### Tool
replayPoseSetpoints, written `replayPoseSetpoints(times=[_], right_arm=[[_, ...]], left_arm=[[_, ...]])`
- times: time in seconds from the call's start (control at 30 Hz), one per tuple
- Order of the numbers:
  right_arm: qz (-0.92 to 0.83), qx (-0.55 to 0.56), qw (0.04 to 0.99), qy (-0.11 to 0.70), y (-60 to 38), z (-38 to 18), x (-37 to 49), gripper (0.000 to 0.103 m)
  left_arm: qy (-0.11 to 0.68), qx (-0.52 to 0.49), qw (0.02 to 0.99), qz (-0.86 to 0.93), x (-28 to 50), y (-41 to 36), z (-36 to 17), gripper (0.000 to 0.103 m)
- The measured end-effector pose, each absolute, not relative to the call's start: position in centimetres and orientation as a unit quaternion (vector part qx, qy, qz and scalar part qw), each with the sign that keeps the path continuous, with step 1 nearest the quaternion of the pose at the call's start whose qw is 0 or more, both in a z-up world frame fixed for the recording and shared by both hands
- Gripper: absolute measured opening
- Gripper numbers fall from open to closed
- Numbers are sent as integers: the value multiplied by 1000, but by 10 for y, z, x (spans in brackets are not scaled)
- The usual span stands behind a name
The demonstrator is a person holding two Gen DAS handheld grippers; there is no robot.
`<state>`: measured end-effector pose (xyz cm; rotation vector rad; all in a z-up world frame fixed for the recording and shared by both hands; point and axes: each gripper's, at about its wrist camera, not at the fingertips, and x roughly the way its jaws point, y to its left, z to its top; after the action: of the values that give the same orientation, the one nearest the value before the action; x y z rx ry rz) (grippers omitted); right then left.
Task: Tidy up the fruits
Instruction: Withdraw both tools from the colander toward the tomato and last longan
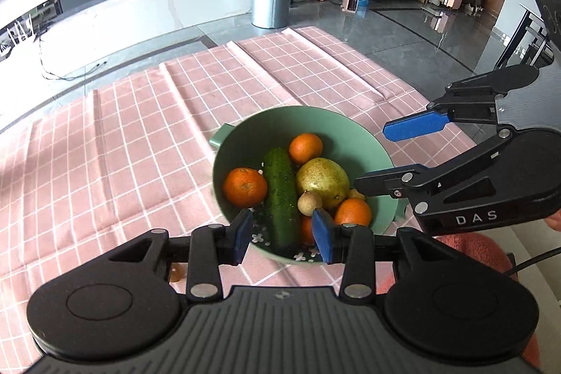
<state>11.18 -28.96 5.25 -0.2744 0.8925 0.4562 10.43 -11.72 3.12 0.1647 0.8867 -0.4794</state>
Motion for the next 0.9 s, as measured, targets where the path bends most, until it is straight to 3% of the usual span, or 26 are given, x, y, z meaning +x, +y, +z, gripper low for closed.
replayPoseSetpoints(times=[0.3,0.9], right_arm=[[189,20,901,391,-256,35,71,54],[163,81,905,384,-171,-17,50,53]], left_arm=[[387,106,897,-184,65,-63,40,47],[402,96,904,-113,72,-5,-15,46]])
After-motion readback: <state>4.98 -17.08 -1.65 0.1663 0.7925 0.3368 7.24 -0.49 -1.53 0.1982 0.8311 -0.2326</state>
